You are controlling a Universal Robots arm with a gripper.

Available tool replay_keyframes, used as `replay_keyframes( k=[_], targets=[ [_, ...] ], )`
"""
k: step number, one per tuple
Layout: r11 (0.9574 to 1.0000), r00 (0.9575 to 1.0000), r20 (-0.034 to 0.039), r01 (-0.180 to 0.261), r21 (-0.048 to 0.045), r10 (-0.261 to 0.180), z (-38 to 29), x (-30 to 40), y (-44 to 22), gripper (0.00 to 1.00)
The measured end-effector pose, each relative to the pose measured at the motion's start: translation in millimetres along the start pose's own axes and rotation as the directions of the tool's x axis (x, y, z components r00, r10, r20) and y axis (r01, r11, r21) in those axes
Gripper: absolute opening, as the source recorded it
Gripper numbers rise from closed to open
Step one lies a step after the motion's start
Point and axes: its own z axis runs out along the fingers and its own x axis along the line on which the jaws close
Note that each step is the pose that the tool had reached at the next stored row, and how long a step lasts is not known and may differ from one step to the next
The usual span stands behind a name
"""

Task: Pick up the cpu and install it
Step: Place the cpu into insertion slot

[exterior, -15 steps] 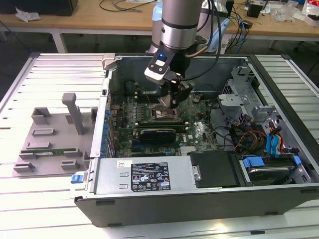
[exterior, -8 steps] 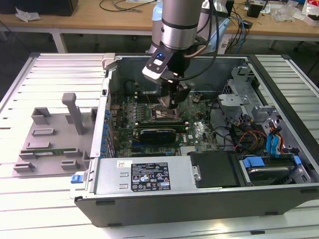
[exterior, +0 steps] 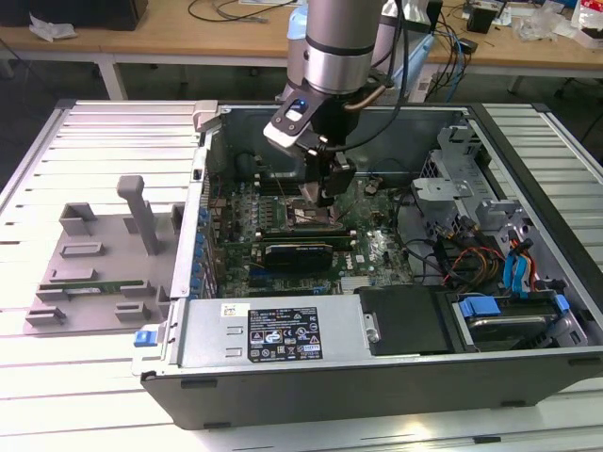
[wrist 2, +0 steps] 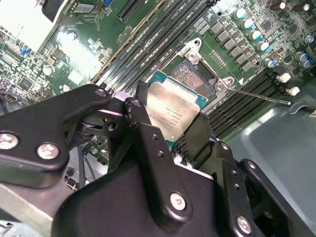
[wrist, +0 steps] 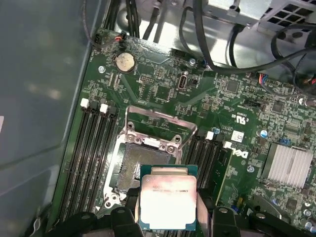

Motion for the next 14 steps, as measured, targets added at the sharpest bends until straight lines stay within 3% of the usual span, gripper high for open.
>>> replay_keyframes(
  k=[7,14],
  targets=[
    [0.9981,0.9981,0.0019,-0.062,0.0029,0.062,0.6,0.0,0.0,0.55],
    [0.9914,0.9914,0.0026,-0.131,0.0057,0.131,1.3,0.1,0.1,0.55]
  ],
)
